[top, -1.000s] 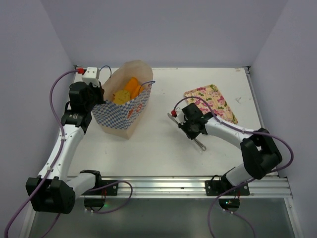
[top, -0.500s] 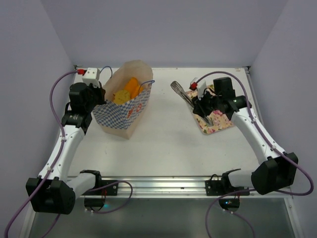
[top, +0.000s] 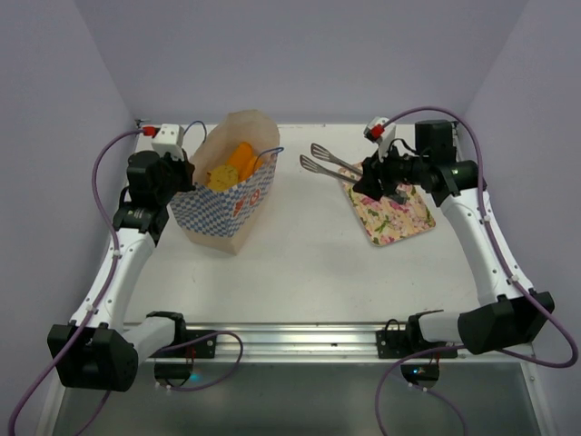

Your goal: Take the fake bread out of the paper bag

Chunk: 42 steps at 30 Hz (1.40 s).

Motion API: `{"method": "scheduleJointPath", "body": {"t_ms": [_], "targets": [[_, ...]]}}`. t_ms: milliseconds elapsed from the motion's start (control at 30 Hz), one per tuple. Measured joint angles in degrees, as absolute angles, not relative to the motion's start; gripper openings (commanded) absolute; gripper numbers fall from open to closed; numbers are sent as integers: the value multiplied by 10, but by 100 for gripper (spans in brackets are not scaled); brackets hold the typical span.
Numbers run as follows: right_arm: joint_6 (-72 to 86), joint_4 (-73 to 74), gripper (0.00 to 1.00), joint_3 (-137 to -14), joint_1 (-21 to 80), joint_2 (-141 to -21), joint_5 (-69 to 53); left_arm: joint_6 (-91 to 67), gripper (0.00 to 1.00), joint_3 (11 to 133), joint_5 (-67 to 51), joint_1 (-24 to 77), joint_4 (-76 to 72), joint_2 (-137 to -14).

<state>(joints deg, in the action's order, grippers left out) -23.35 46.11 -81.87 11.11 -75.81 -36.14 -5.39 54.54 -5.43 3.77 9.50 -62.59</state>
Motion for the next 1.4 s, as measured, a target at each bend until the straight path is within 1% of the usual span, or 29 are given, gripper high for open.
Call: {"method": "scheduleJointPath", "body": {"t_ms": [200,400,567,767,867,1067,1200,1400], "targets": [[-230,472,47,-858,108,-758,-372,-50,0,557,-63,38,97,-637],[-237,494,47,-962,107,-761,-396,-16,0,585,-70,37,93,-653],[-245,501,46,-1021,107,-766,-417,16,0,597,-100,38,67,-661],[-264,524,45,-1049,116,-800,-456,24,0,618,-133,38,40,-674],[-290,553,45,-1050,143,-818,-459,23,0,630,-139,38,34,-686],[-353,608,44,-1045,246,-825,-458,20,0,657,-141,38,23,-715],[-386,632,44,-1045,280,-825,-454,15,0,658,-152,38,20,-717],[-404,644,43,-1045,377,-841,-374,-14,0,628,-190,38,-2,-691]]}}
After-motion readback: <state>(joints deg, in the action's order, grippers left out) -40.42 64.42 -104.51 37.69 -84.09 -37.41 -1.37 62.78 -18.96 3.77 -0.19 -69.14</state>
